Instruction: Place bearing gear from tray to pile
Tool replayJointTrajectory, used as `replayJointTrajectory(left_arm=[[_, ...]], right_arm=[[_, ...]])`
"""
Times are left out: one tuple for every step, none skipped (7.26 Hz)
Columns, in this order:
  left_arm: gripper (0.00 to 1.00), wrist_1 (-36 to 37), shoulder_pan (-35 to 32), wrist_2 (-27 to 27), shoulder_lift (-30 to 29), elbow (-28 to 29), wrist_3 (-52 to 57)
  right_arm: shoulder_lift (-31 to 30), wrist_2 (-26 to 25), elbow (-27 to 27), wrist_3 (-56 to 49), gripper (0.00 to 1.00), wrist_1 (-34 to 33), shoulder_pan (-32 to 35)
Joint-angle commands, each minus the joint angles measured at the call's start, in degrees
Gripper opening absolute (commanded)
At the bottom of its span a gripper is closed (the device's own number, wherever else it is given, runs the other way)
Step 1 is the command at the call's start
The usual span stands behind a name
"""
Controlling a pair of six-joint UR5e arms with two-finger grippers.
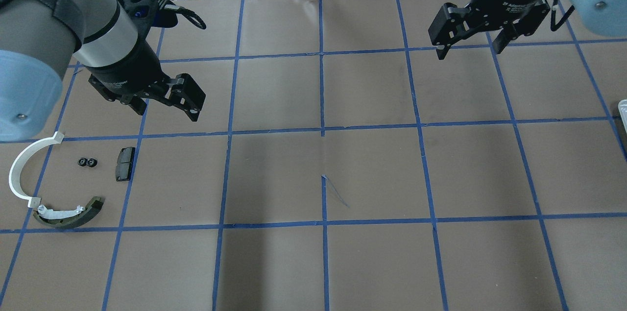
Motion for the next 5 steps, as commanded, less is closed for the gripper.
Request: replayJointTrajectory(left_arm=[[1.00, -0.75, 2.45, 0.03, 0.37, -0.25, 0.61], [1.00, -0.84, 3.69, -0.06, 0.46, -0.25, 0.62], [1.00, -0.75, 3.53, -0.06, 0.46, -0.25, 0.62], [1.00, -0.75, 3.70, -0.15, 0.37, -0.25, 0.62], [1.00, -0.84, 3.79, -0.15, 0.37, -0.25, 0.62]], right_arm=[[-0.03, 0.00, 0.00, 0.00, 1.00, 0.00, 0.00], [-0.03, 0.00, 0.00, 0.00, 1.00, 0.00, 0.00], [-0.03, 0.00, 0.00, 0.00, 1.00, 0.00, 0.00], [0.05, 0.09, 0.00, 0.00, 1.00, 0.00, 0.00], [-0.03, 0.00, 0.00, 0.00, 1.00, 0.00, 0.00]])
